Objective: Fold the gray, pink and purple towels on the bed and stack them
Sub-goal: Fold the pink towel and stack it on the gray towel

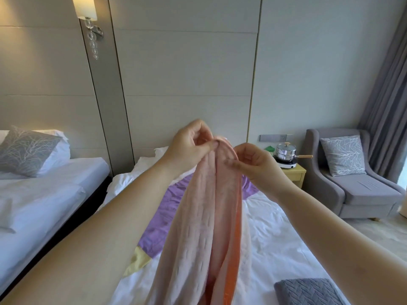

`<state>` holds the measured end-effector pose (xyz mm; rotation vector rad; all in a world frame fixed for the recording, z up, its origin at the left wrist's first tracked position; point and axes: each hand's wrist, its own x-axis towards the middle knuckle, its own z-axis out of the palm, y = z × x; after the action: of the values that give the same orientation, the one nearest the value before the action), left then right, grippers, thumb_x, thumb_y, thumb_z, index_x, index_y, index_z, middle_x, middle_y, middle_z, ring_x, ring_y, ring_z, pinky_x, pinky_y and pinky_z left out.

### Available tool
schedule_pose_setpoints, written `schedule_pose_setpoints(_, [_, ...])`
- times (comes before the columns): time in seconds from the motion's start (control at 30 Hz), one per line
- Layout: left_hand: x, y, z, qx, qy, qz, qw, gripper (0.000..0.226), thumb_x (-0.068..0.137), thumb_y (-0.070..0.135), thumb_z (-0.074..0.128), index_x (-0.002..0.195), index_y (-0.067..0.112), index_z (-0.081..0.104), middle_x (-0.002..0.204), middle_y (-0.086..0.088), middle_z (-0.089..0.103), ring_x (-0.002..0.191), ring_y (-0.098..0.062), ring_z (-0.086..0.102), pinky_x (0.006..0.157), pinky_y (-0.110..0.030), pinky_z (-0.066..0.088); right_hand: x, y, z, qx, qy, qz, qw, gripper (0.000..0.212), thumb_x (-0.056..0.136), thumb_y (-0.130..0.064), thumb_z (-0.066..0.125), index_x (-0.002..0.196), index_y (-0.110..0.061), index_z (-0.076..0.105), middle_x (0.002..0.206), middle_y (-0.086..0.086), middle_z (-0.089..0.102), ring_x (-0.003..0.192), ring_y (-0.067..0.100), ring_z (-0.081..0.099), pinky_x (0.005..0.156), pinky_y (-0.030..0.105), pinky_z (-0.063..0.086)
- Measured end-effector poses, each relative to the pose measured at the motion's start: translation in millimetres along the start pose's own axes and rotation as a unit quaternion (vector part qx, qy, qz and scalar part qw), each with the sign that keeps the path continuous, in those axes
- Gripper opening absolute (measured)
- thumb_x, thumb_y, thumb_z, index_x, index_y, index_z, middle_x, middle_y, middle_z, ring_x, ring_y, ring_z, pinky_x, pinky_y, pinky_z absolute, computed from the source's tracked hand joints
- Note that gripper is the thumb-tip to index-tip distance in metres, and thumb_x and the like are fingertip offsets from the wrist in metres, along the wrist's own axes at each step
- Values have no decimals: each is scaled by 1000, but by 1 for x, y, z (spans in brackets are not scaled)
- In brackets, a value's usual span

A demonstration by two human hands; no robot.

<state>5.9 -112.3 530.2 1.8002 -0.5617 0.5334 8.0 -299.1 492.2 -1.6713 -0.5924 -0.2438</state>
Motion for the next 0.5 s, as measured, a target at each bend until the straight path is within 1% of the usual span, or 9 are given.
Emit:
schedule_pose_setpoints(0.03, [7,8,-3,9,30,10,999,28,83,-5,65,74,17,49,75,-6,57,67,-15,50,66,-23,41,-1,4,2,-26,8,7,1000,10,80,-11,74,79,-15,65,77,6,69,66,10,60,63,19,47])
schedule_pose_setpoints(0.07, [13,17,-7,10,60,21,998,27,83,-6,64,76,16,50,75,-4,57,66,-11,51,67,-19,42,-3,10,5,-62,13,16,998,10,79,-10,74,78,-16,66,78,5,71,64,7,61,63,17,48])
schedule_pose_setpoints(0.13, [28,35,-17,-5,104,40,994,20,86,-4,62,88,14,54,78,0,57,64,-2,52,68,-13,42,-8,22,9,-119,19,41,992,8,80,-6,73,79,-14,69,81,2,73,68,4,65,71,18,51])
schedule_pose_setpoints(0.2, [42,51,-28,-10,119,48,992,19,89,-2,59,102,12,57,86,0,59,68,-1,51,70,-11,42,-11,32,13,-135,18,60,989,6,80,-6,71,83,-11,72,83,0,74,74,5,68,75,17,52])
schedule_pose_setpoints(0.27, [52,61,-34,10,116,58,991,22,91,0,55,109,12,61,91,-1,60,74,-5,51,73,-12,43,-11,38,16,-140,0,64,988,5,81,-9,71,83,-13,74,83,-2,74,77,8,70,76,18,54])
schedule_pose_setpoints(0.33, [59,68,-40,36,134,66,988,24,92,0,52,105,16,66,86,3,59,76,-4,52,73,-12,42,-11,44,17,-155,-16,68,985,3,81,-12,71,83,-11,73,82,3,75,77,16,70,74,24,54])
schedule_pose_setpoints(0.37, [63,69,-45,38,152,67,985,25,92,1,52,101,18,67,83,6,57,74,-3,52,72,-11,42,-11,47,17,-167,-23,73,983,4,82,-13,71,84,-10,73,82,4,74,76,17,70,72,23,53])
schedule_pose_setpoints(0.43, [68,69,-59,20,186,54,981,28,91,1,51,92,25,67,80,8,56,73,-3,52,70,-11,42,-12,52,14,-192,-33,85,977,6,83,-13,70,88,-14,73,81,-2,73,73,12,68,67,13,50])
schedule_pose_setpoints(0.5, [70,63,-75,12,202,39,978,33,90,0,47,91,28,65,83,9,56,74,-3,52,70,-12,41,-11,54,7,-183,1,93,979,12,83,-9,68,85,-19,73,73,-9,68,64,3,60,60,9,44])
